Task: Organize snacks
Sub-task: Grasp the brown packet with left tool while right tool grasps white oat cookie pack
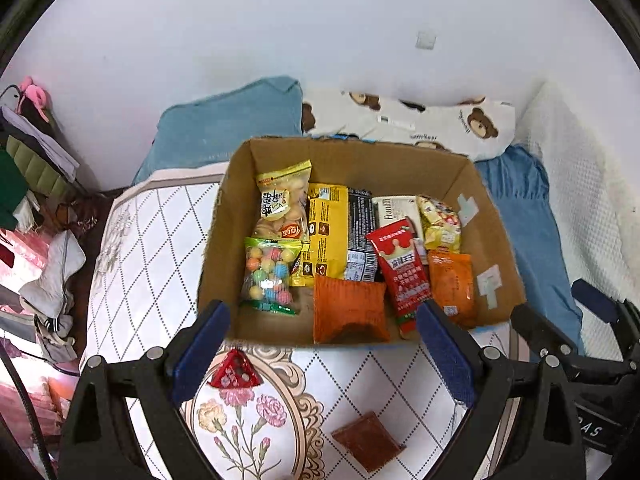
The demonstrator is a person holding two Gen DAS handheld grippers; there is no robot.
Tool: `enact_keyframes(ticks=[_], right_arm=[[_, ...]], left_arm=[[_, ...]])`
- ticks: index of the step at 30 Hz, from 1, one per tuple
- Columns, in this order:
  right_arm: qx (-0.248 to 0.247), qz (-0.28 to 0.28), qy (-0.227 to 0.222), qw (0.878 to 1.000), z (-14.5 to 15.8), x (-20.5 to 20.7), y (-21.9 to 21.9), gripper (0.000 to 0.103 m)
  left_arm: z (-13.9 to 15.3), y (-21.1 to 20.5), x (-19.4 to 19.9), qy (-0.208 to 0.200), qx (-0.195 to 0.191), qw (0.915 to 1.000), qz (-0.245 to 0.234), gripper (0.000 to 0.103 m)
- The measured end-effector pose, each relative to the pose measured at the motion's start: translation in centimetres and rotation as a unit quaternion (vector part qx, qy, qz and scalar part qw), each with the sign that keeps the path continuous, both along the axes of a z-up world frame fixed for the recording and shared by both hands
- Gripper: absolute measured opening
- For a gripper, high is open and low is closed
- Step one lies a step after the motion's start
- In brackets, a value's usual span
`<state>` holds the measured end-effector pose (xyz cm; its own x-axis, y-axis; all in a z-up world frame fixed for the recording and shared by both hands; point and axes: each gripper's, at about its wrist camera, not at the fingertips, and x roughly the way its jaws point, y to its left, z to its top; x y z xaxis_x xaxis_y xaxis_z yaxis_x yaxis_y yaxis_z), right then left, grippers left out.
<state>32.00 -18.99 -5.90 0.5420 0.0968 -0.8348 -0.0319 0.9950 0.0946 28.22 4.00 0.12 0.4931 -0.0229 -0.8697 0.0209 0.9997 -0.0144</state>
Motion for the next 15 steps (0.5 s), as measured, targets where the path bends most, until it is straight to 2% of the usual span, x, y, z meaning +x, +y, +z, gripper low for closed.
enact_keyframes(ticks=[5, 9, 12, 15], right_arm=[[0.004, -0.001, -0.034, 0.999, 2.3, -3.5, 0.0, 0.100], [0.018, -0.002, -0.040, 0.999, 2.9, -5.9, -0.3, 0.101], [0.026, -0.013, -0.023, 0.999, 1.5, -7.3, -1.6, 0.101], [0.032, -0.035, 0.028, 0.998, -2.2, -8.2, -4.1, 0.101]], left_arm=[[1.1, 0.0, -3.0, -0.016, -0.010, 0.9998, 0.004, 0.096], [0.7, -0.1, -5.1, -0.009, -0.023, 0.9997, 0.005, 0.096], [-1.4, -0.6, -6.3, 0.019, -0.027, 0.9994, 0.005, 0.096], [-6.1, -1.7, -7.0, 0.083, -0.031, 0.9961, 0.000, 0.096]])
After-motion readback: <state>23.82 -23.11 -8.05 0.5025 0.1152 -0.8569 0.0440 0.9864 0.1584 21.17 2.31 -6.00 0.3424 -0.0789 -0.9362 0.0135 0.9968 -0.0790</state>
